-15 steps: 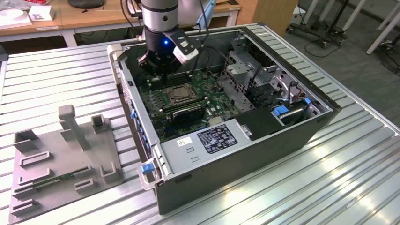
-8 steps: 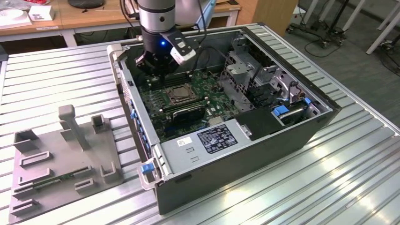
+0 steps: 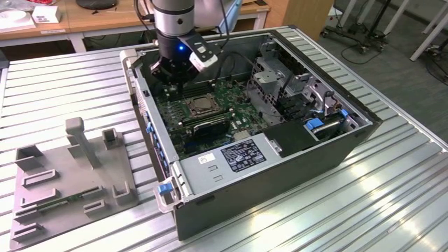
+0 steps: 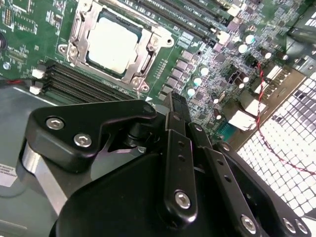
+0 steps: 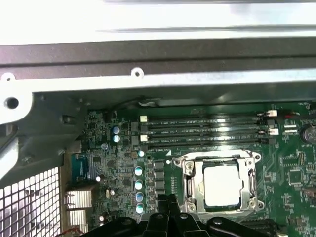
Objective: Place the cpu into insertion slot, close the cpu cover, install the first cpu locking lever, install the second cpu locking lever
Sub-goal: 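Install the first cpu locking lever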
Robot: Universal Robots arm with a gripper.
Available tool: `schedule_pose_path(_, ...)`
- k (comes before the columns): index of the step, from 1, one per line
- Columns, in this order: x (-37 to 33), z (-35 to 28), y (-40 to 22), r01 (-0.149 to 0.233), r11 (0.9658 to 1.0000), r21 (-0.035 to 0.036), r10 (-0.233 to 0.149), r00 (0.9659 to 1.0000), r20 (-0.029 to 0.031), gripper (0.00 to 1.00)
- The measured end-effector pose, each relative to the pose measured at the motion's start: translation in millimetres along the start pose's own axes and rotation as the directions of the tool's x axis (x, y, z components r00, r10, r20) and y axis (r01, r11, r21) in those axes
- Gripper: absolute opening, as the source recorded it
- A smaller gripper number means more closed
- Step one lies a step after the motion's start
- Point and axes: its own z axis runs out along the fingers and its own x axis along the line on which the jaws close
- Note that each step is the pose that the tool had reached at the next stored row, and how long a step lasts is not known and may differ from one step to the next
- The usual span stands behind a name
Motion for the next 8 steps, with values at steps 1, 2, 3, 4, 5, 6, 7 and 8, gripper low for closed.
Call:
schedule_pose_path(1,0.3,0.2,0.9,0.001,1.0,-0.0005,-0.001,1.0,-0.0001,0.11)
schedule_pose_path(2,0.8,0.4,1.6,0.002,1.0,-0.0006,-0.002,1.0,-0.0001,0.11)
schedule_pose_path(3,1.4,0.4,2.1,0.002,1.0,-0.0006,-0.002,1.0,-0.0001,0.11)
schedule_pose_path(4,2.0,0.4,2.5,0.002,1.0,-0.0006,-0.002,1.0,-0.0001,0.11)
schedule_pose_path(5,2.4,0.4,2.8,0.002,1.0,-0.0007,-0.002,1.0,-0.0001,0.11)
schedule_pose_path(6,2.6,0.4,3.0,0.002,1.0,-0.0011,-0.002,1.0,0.0,0.11)
schedule_pose_path(7,2.7,0.4,3.1,0.002,1.0,-0.0017,-0.002,1.0,0.0,0.11)
schedule_pose_path(8,2.7,0.3,3.3,0.002,1.0,-0.0023,-0.002,1.0,-0.0001,0.11)
